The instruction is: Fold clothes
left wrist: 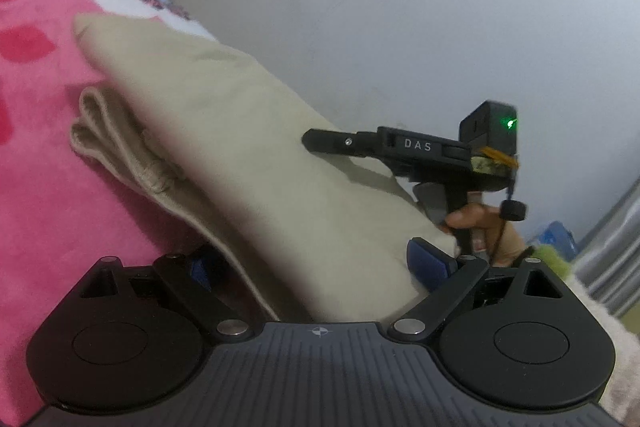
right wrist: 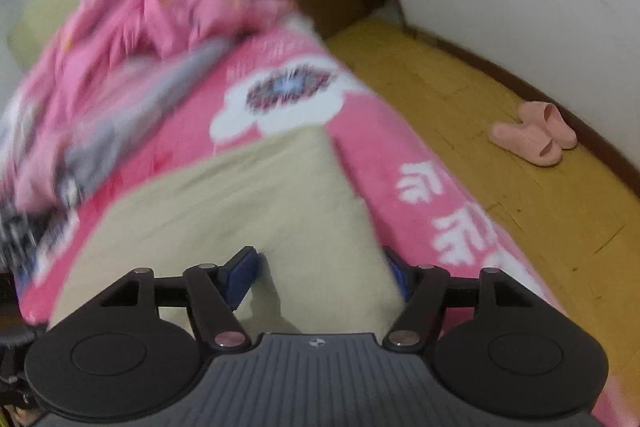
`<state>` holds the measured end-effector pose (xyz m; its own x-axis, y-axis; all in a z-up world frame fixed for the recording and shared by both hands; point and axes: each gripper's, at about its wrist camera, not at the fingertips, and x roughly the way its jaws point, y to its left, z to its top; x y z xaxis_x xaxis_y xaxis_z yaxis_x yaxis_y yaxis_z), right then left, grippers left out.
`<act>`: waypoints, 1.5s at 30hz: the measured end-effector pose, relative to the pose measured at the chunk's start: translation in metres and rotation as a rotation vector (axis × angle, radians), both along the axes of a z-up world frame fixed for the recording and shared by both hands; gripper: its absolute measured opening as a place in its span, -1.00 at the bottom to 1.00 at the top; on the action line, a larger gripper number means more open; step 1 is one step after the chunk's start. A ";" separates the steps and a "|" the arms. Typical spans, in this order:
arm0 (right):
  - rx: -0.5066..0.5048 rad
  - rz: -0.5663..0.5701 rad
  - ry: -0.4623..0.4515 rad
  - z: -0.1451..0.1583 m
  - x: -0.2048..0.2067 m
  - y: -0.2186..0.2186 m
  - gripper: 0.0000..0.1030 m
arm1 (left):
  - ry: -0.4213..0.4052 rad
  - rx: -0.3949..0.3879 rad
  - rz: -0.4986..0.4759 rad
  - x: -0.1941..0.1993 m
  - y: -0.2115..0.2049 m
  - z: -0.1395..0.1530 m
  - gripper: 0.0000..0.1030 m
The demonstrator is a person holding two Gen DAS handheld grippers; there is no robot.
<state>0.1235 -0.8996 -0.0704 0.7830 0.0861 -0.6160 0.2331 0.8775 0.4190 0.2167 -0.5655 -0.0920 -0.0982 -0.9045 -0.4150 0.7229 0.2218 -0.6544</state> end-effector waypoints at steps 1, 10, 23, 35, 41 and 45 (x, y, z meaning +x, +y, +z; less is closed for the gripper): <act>0.007 -0.032 -0.030 -0.001 -0.009 -0.003 0.40 | -0.001 -0.003 -0.003 0.003 0.005 0.003 0.89; 0.037 -0.307 -0.316 0.039 -0.125 0.011 0.14 | -0.112 -0.105 0.160 0.030 0.085 0.050 0.90; -0.900 0.239 -0.175 0.007 -0.124 0.290 0.23 | 0.050 0.049 0.272 0.075 0.038 0.023 0.64; -0.871 0.151 -0.147 0.012 -0.102 0.288 -0.58 | 0.020 0.112 0.346 0.094 0.028 0.019 -0.31; -0.971 0.213 -0.089 -0.018 -0.107 0.297 -0.41 | -0.091 0.106 0.383 0.092 0.034 0.021 -0.03; -0.855 0.187 -0.221 0.017 -0.139 0.292 -0.44 | -0.278 0.005 0.400 0.069 0.046 0.055 -0.02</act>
